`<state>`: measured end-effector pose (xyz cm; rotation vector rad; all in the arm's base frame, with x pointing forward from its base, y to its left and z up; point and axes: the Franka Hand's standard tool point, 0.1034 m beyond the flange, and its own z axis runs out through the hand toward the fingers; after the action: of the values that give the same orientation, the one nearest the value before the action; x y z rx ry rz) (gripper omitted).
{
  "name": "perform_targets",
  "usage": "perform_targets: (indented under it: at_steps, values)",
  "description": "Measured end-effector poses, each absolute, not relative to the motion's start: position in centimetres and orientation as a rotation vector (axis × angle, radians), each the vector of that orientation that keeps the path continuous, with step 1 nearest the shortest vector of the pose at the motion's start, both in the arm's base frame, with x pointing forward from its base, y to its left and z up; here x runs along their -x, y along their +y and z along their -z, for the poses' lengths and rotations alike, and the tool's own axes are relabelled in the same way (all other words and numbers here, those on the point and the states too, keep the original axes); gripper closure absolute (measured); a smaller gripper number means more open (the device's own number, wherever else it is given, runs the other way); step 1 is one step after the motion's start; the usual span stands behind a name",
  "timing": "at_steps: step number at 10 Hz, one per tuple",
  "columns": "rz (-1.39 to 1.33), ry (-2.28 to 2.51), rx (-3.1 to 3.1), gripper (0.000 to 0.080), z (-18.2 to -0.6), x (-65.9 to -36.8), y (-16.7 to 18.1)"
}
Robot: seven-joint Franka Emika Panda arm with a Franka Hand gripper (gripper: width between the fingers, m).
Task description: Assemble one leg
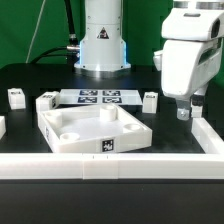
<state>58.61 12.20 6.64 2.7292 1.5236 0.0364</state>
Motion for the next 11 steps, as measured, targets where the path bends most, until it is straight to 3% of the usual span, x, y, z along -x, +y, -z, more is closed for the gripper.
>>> perform_targets:
  at_steps: [11]
  values:
    - [-0.037,1.521,-2.730,0.0150,-6.62,-58.60,12.24]
